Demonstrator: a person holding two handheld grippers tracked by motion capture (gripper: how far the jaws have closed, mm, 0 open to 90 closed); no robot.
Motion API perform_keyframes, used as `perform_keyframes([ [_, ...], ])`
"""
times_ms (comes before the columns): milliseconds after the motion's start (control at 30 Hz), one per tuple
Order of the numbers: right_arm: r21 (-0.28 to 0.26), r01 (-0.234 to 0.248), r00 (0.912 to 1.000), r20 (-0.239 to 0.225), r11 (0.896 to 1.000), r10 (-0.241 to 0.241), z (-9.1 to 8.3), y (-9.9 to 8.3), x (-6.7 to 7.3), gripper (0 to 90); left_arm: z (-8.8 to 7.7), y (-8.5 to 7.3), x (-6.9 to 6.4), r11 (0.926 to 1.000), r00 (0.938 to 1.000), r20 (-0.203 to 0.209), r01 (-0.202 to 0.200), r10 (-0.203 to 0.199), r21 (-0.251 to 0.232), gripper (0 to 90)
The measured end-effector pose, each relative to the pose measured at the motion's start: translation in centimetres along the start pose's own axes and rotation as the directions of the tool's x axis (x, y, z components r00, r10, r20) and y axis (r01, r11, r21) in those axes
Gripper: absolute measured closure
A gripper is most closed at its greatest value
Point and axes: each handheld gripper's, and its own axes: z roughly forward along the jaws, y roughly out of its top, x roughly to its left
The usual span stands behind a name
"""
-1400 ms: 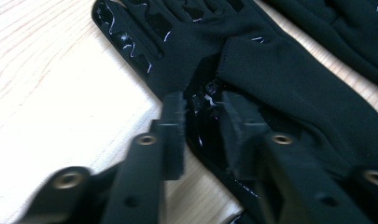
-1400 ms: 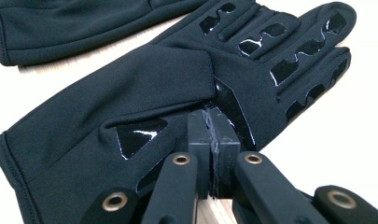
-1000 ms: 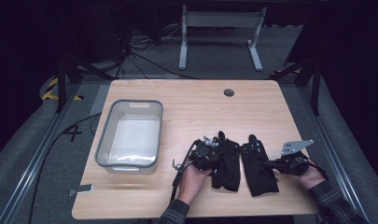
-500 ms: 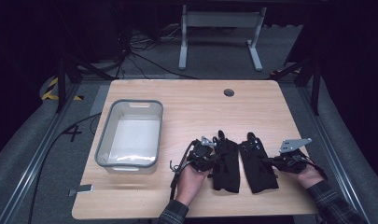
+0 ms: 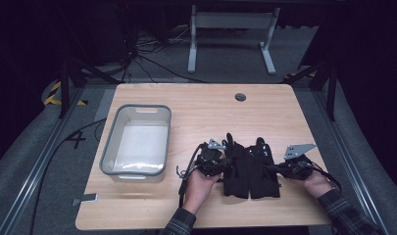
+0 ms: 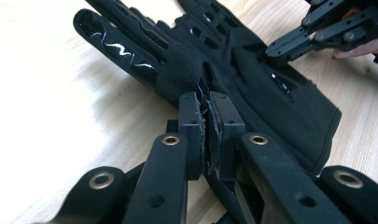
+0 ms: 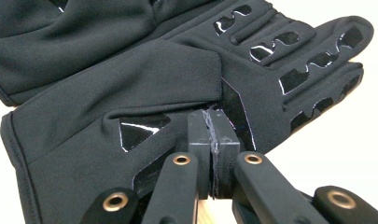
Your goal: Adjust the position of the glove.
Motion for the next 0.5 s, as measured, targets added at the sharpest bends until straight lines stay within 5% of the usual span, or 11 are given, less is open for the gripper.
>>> perform_keyframes([
  [500, -0.021, 0.034, 0.9983, -0.047, 0.999, -0.035, 2.9, 2.9, 0.0, 89.9, -0.2, 2.7, 1.1, 0.9997, 0.9998, 0.017, -0.011, 0.011, -0.024, 84.6],
])
